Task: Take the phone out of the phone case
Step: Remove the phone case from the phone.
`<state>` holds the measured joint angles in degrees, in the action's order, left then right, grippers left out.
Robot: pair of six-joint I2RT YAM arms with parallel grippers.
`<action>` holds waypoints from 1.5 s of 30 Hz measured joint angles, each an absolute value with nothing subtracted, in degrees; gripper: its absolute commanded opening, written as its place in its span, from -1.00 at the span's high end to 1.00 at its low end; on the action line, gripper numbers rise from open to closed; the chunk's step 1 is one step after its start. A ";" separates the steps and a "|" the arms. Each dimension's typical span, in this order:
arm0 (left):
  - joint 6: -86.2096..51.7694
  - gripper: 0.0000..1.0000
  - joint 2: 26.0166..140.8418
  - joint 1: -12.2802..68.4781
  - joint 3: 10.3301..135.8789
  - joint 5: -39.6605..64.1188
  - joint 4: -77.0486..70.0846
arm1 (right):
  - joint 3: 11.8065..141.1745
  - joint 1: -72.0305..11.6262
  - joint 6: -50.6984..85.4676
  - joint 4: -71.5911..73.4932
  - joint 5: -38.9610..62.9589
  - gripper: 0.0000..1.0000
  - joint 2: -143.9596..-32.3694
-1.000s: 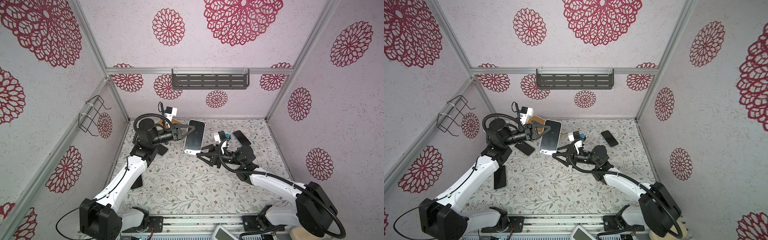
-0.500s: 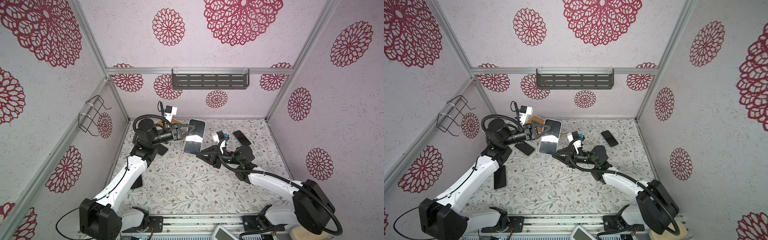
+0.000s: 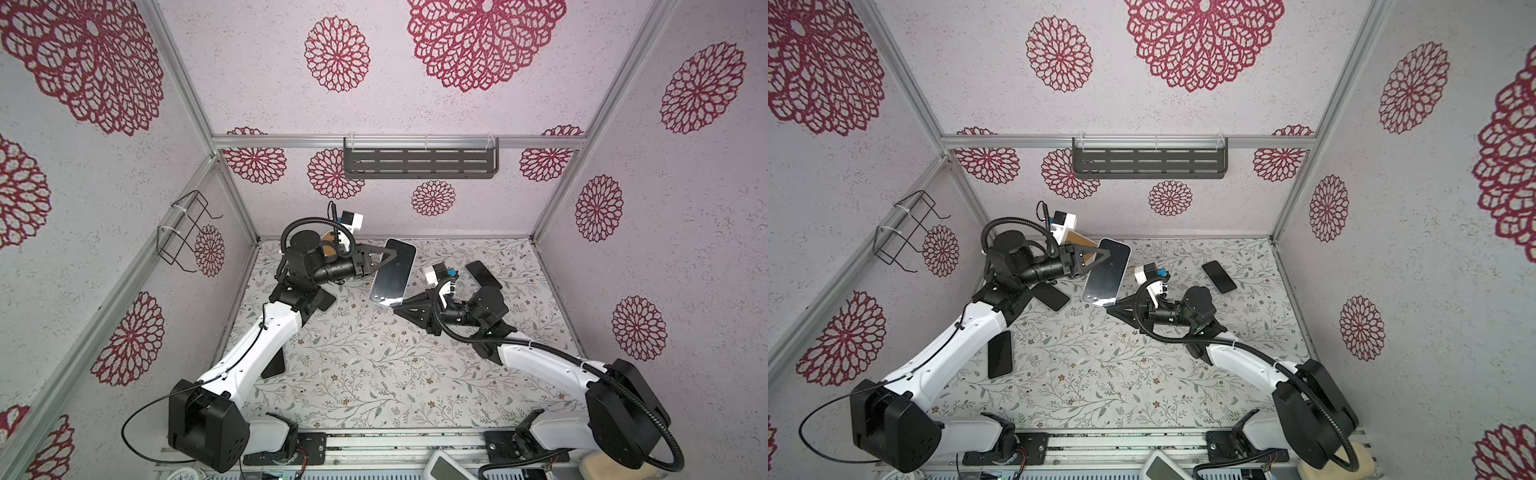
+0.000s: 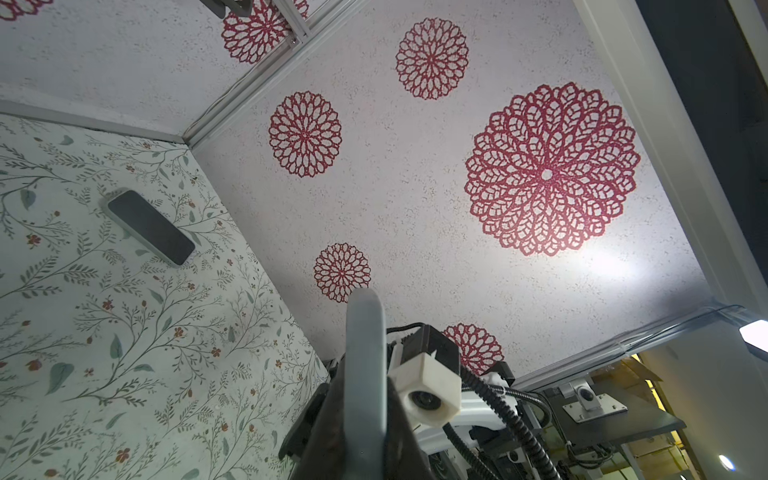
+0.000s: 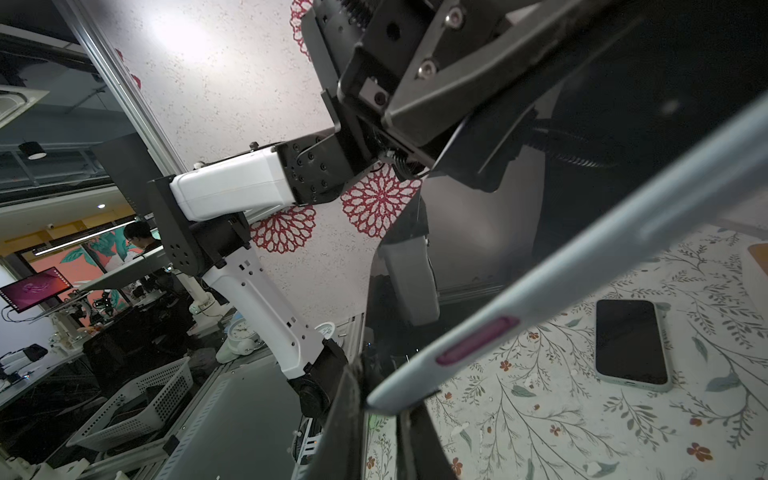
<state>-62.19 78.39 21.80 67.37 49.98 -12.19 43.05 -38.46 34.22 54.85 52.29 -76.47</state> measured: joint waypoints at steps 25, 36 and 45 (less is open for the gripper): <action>-74.17 1.00 81.97 27.00 62.78 42.00 -24.40 | 35.22 -36.99 26.50 58.52 44.18 0.28 -71.29; -76.20 1.00 74.87 25.30 56.75 35.51 -29.12 | 28.67 -37.34 35.38 55.16 28.45 -0.21 -58.30; -81.56 1.00 75.53 26.50 49.43 25.45 -42.72 | 27.62 -41.39 48.49 55.07 24.60 -0.29 -59.77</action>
